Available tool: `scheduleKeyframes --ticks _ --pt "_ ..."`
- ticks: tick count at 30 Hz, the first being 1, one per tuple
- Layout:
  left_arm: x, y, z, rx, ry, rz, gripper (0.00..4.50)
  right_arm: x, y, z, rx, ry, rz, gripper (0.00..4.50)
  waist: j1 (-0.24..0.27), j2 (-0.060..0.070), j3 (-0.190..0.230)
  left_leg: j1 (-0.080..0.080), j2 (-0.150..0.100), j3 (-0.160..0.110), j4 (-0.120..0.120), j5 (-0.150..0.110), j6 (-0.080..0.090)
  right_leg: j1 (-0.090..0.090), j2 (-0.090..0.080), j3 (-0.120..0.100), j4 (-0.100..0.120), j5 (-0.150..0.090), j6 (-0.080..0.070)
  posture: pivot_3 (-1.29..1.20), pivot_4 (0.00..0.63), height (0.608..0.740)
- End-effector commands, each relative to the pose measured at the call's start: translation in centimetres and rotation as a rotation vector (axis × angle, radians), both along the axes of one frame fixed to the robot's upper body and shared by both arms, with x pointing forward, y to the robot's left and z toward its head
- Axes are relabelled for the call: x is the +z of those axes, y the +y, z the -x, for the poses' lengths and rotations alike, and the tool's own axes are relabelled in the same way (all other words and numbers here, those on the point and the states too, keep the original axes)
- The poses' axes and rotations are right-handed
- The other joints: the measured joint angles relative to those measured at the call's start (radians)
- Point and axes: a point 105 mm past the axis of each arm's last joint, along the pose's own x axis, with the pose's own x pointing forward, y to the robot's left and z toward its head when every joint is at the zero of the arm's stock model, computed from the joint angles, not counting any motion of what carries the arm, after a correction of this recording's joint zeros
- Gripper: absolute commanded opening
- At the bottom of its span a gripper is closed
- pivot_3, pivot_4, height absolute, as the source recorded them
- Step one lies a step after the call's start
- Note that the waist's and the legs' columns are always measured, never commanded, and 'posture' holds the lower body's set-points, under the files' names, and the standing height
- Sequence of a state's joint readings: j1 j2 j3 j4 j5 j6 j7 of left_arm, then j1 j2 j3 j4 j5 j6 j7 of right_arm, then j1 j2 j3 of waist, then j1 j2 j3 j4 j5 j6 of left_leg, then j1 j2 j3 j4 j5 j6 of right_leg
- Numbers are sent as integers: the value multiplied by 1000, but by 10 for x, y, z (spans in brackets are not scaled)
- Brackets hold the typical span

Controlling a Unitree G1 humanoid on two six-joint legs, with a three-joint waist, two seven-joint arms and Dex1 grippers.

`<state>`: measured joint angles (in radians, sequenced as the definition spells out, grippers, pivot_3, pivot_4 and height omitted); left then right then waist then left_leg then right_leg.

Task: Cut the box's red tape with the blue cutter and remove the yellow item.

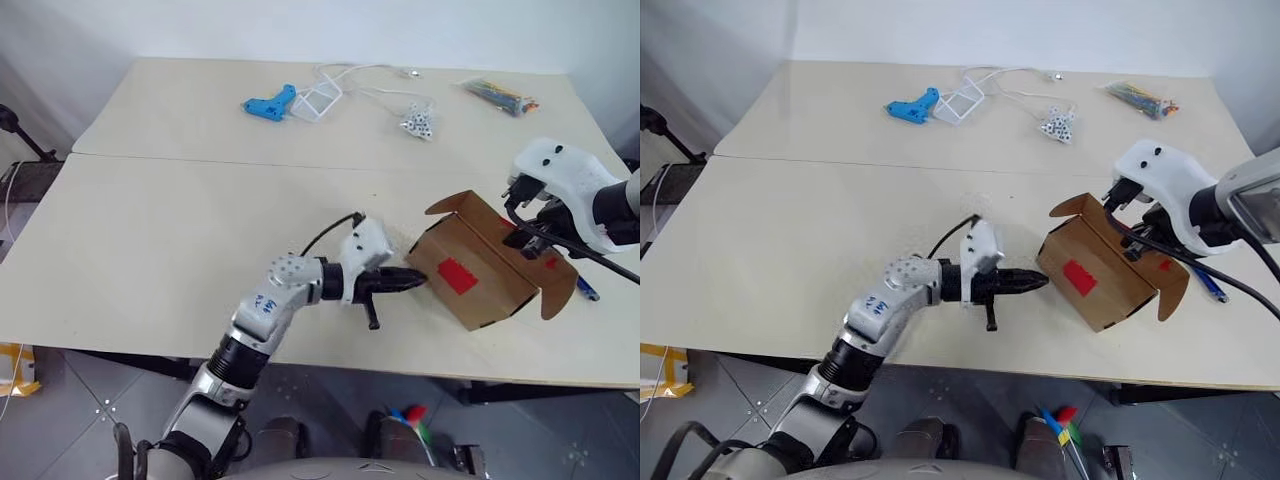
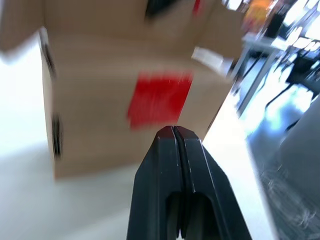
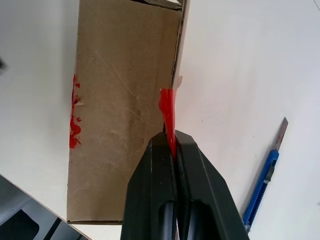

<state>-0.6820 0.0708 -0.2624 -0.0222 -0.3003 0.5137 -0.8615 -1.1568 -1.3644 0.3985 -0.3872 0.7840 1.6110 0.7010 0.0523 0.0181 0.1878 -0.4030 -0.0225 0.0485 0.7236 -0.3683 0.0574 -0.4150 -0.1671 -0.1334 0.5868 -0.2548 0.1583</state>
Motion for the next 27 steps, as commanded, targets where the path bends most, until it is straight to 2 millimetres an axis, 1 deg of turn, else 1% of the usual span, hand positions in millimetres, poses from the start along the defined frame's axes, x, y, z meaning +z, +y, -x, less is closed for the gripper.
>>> scheduleKeyframes --ticks 1,4,7,10,12,14,20,22,23,27 --pt "26 -16 3 -37 -62 69 0 12 -5 3 -25 -46 -11 35 2 0 0 0 0 0 0 0 0 0 0 0 0 0 0 0 150 740" --pt "22 -33 -4 -16 -76 49 0 10 -5 3 -28 -40 -19 35 1 0 0 0 -1 0 1 0 0 1 0 0 0 0 0 0 150 740" --pt "11 -50 -8 2 -85 14 0 7 -5 3 -30 -34 -33 35 1 0 0 0 -1 1 0 0 1 1 0 -1 0 0 0 0 150 740" --pt "4 -61 -10 7 -75 10 0 5 -4 2 -33 -34 -45 35 0 0 0 0 -1 1 1 0 1 1 0 0 1 0 0 0 150 740" --pt "-2 -69 -10 3 -105 -24 0 1 -3 1 -36 -31 -52 35 2 0 0 0 0 1 1 0 1 1 0 0 1 0 0 0 150 740" --pt "-4 -76 -11 9 -110 -32 0 -1 -3 1 -41 -30 -60 35 4 0 0 0 0 1 1 0 1 1 0 0 1 0 0 0 150 740" --pt "-12 -86 -16 44 -116 -60 0 -4 -1 0 -43 -27 -94 35 4 0 0 0 0 0 2 0 1 1 0 0 1 0 0 0 150 740" --pt "-1 -91 -12 28 -118 -16 0 -7 0 0 -39 -21 -108 35 4 -1 0 0 0 0 2 0 1 1 0 0 2 0 0 0 150 740" --pt "0 -94 -12 25 -121 -15 0 -8 1 -1 -42 -22 -116 35 4 -1 0 0 0 0 3 0 1 1 0 0 1 0 0 0 150 740" --pt "-3 -100 -11 12 -130 -45 0 -10 0 -2 -53 -26 -136 35 4 -1 0 0 0 0 6 0 1 2 0 0 2 0 0 0 150 740"
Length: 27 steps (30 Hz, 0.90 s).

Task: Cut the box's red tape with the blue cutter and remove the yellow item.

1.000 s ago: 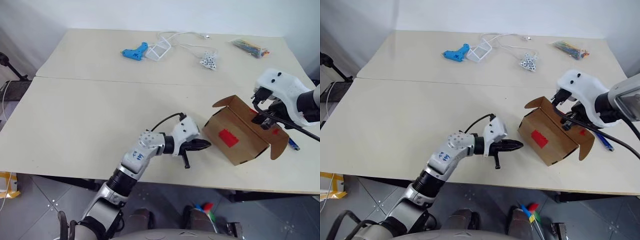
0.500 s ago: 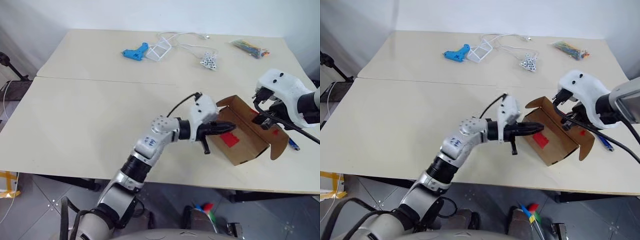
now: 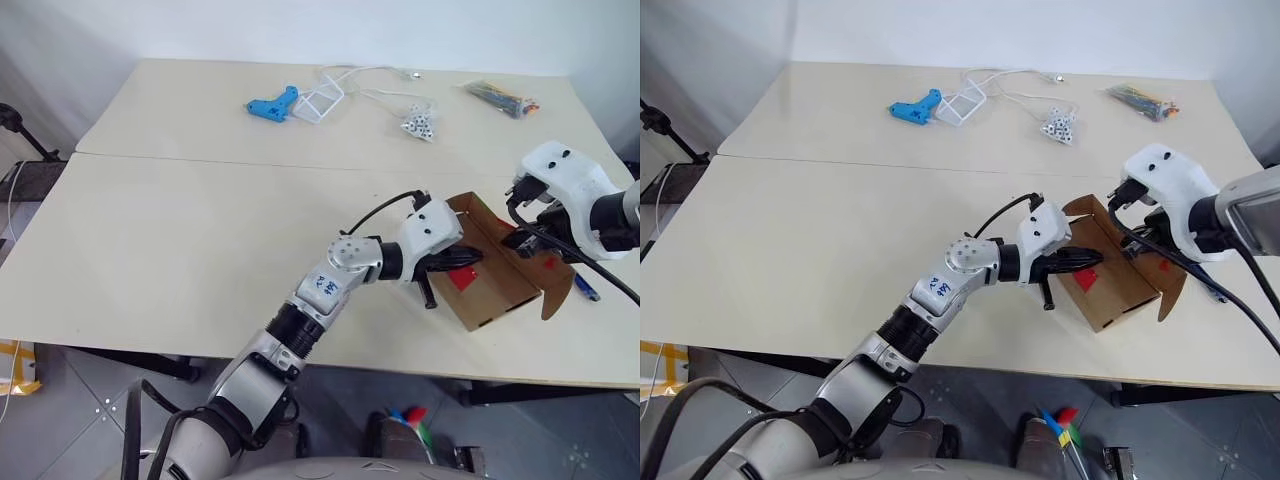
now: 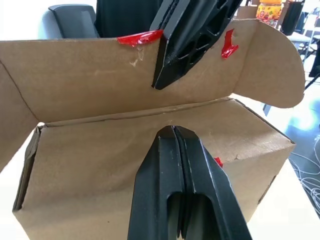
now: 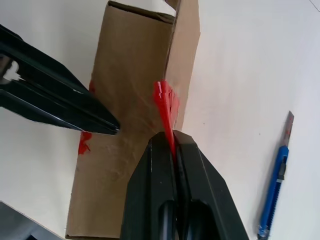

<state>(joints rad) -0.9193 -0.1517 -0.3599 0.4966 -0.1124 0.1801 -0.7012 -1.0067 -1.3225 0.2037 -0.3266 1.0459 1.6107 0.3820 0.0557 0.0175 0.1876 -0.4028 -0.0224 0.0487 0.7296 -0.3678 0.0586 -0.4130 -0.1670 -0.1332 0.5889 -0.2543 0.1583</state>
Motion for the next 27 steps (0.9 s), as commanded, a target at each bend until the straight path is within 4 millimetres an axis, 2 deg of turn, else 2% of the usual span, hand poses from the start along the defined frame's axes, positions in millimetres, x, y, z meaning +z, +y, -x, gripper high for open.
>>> scheduleKeyframes --ticks 1,6,9,15,19,27 --pt "4 -25 15 -57 -2 9 0 -2 5 2 19 9 -39 35 0 0 0 0 0 0 0 0 0 0 0 0 0 0 0 0 150 740" --pt "-15 -29 16 -66 16 -82 0 -4 2 -1 -5 0 -52 35 -3 -2 -1 0 0 0 1 0 0 0 0 0 1 0 0 0 150 740" --pt "-30 -26 18 -85 26 -153 0 -5 -6 -3 -45 -8 -44 35 -2 -4 -2 1 1 0 2 0 0 2 0 0 1 0 -1 0 150 740" --pt "-48 -14 16 -75 64 -232 0 -4 -43 -10 -181 -39 -17 35 6 -9 -5 2 0 -2 2 0 1 4 0 0 0 0 -1 0 150 740" --pt "-58 0 11 -54 95 -286 0 -7 -77 -18 -223 -61 -12 35 8 -9 -5 2 -1 -3 2 0 1 4 0 0 0 0 0 0 150 740" --pt "-64 21 7 -34 142 -325 0 -24 -94 -24 -186 -11 -29 35 10 -9 -6 3 0 -2 4 0 1 6 0 0 0 0 0 0 150 740"
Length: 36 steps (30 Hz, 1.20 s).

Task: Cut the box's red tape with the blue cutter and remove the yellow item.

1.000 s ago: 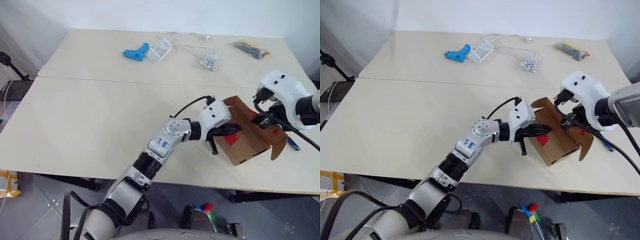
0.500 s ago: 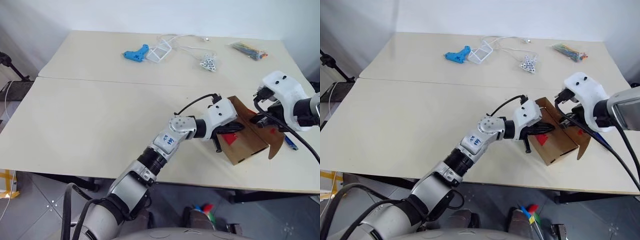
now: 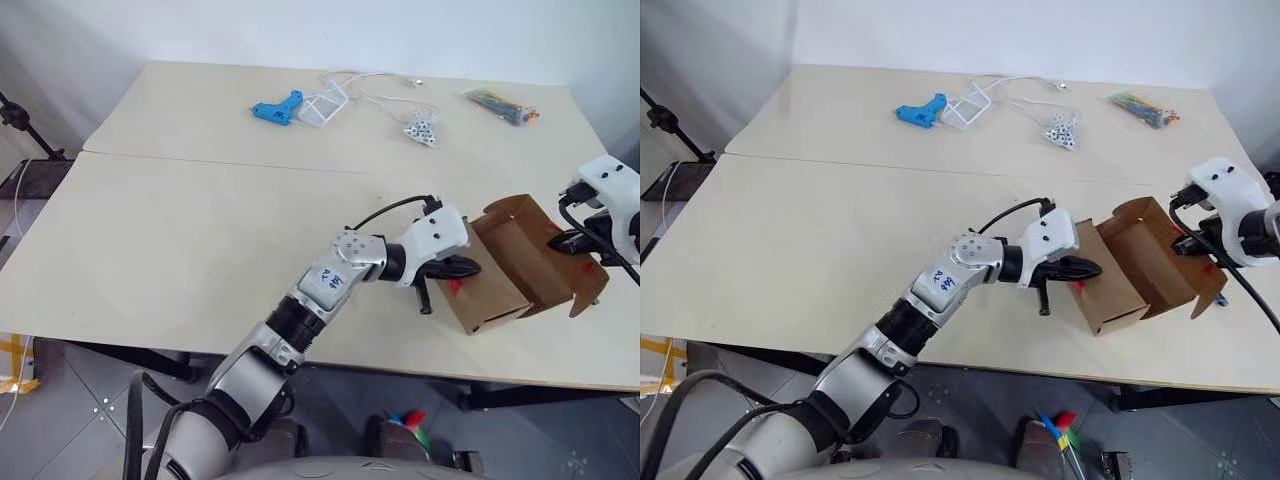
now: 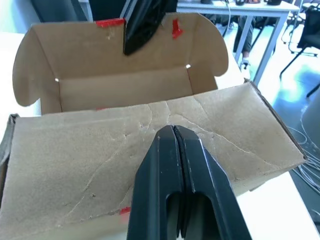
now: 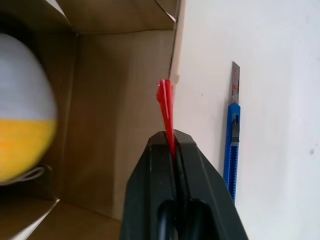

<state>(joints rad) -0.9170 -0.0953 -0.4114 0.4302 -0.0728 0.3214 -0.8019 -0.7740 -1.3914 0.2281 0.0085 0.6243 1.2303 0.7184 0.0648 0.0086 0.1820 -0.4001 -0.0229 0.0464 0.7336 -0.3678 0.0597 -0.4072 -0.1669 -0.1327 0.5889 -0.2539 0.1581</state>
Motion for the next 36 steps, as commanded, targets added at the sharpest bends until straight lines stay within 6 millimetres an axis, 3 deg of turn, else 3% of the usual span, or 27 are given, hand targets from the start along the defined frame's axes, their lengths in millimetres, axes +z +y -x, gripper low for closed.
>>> scheduleKeyframes --ticks 1,7,17,25,30,34,36 --pt "-46 15 -1 43 109 -162 0 -1 -8 1 6 8 -6 35 2 0 0 0 0 0 1 0 0 1 0 0 0 0 0 0 150 740" --pt "-39 36 -8 100 142 -120 0 -14 2 4 31 55 -78 35 3 0 0 2 0 -2 2 0 0 4 0 0 -1 0 0 0 150 740" --pt "-10 53 -21 184 115 -6 0 -12 44 5 75 46 -233 35 -13 2 1 8 1 -3 0 0 -2 8 0 1 -1 0 0 0 150 740" --pt "-5 76 -27 242 103 -18 0 -24 76 14 126 76 -325 35 -14 3 2 8 0 -3 -2 0 -2 7 0 0 0 0 0 0 150 740" --pt "-3 100 -33 289 101 -30 0 -37 58 16 50 79 -279 35 -15 4 2 8 0 -2 -2 0 -2 7 0 1 1 0 0 0 150 740" --pt "-1 102 -35 298 96 -29 0 -41 42 13 22 65 -240 35 -14 4 2 9 0 -1 -3 0 -2 7 0 1 1 0 0 0 150 740" --pt "-1 102 -34 297 101 -28 0 -41 46 13 38 66 -258 35 -16 4 2 9 0 0 -3 0 -2 8 0 1 0 0 0 0 150 740"
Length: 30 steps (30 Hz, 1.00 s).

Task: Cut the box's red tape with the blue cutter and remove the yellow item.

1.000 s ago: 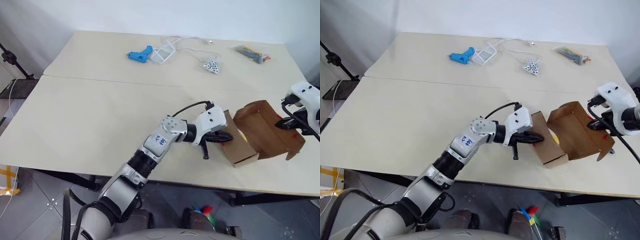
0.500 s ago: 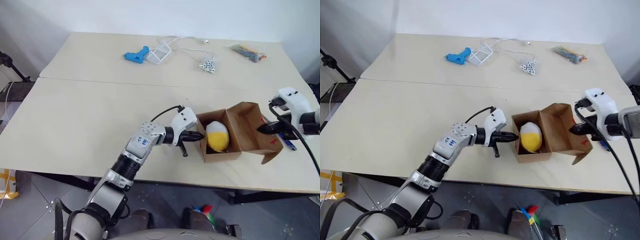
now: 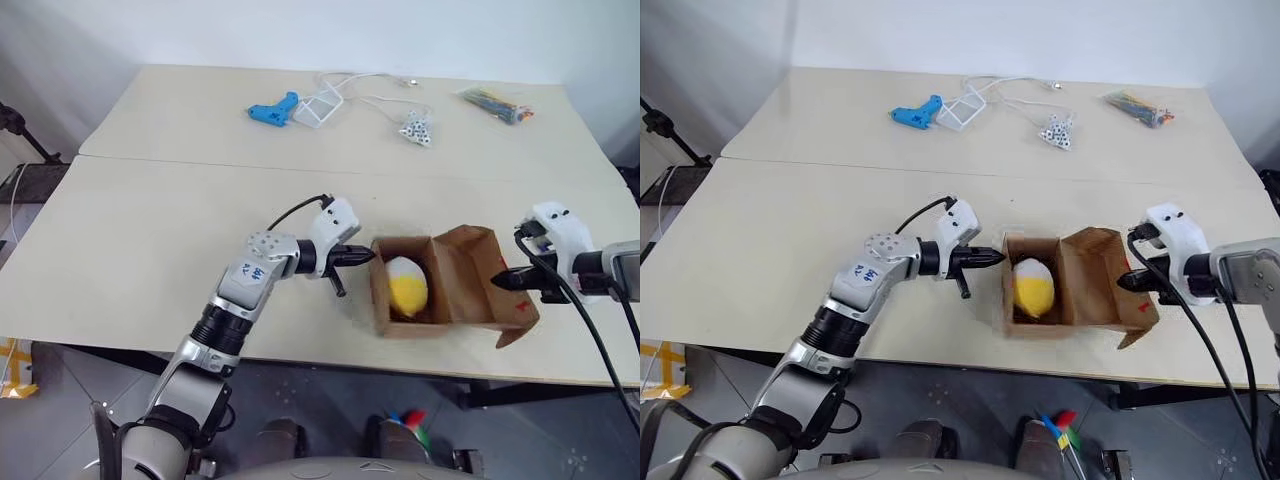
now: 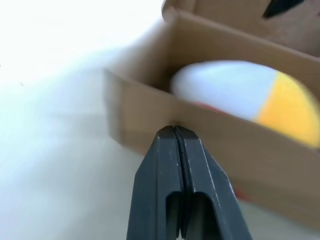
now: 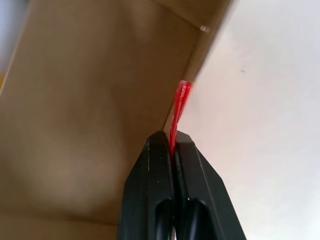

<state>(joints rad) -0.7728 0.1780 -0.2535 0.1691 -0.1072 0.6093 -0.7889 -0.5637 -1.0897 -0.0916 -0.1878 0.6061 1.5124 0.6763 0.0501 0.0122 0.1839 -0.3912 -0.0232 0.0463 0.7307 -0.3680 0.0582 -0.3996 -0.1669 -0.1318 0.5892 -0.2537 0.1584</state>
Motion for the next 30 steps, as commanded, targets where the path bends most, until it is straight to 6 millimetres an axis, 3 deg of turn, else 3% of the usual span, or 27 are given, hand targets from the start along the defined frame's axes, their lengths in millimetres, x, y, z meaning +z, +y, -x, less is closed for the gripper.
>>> scheduleKeyframes --ticks 1,3,6,12,17,19,24,27,30 --pt "11 -6 5 -34 -26 32 0 8 5 0 32 -28 -22 35 -3 0 0 0 0 0 0 0 0 0 0 0 0 0 0 0 150 740" --pt "10 -6 7 -32 -6 36 0 9 11 1 41 -23 -54 35 -5 0 0 1 1 1 -1 0 0 0 1 0 0 0 0 0 150 740" --pt "4 -4 10 -37 11 12 579 11 13 1 7 -13 -119 658 -7 0 0 1 1 1 -1 0 0 0 1 0 0 0 0 0 150 740" --pt "10 20 5 -1 4 19 2370 20 6 9 8 -79 -120 2719 -2 0 0 1 1 0 -2 0 0 0 1 0 0 0 0 0 150 740" --pt "30 77 12 -28 -18 86 3905 70 -5 14 154 -455 -205 4488 -12 1 1 2 1 2 -4 0 0 0 2 0 0 0 0 0 150 740" --pt "30 116 21 -40 -12 62 4479 79 -11 27 258 -571 -176 4500 -18 1 1 4 1 3 -7 0 -1 0 2 1 0 0 0 0 150 740" --pt "27 217 38 108 -24 -45 4479 80 -26 53 440 -754 -118 4500 -29 1 1 8 1 6 -14 0 -2 0 4 0 -2 0 0 0 150 740" --pt "26 255 46 226 -49 -46 4479 73 -10 68 557 -642 -266 4500 -30 3 3 12 4 9 -15 0 -2 3 3 2 -4 0 0 0 150 740" --pt "17 285 69 311 56 -38 4479 58 8 82 715 -594 -242 4500 -29 3 3 18 5 9 -16 -1 -2 7 3 3 -4 0 0 0 150 740"
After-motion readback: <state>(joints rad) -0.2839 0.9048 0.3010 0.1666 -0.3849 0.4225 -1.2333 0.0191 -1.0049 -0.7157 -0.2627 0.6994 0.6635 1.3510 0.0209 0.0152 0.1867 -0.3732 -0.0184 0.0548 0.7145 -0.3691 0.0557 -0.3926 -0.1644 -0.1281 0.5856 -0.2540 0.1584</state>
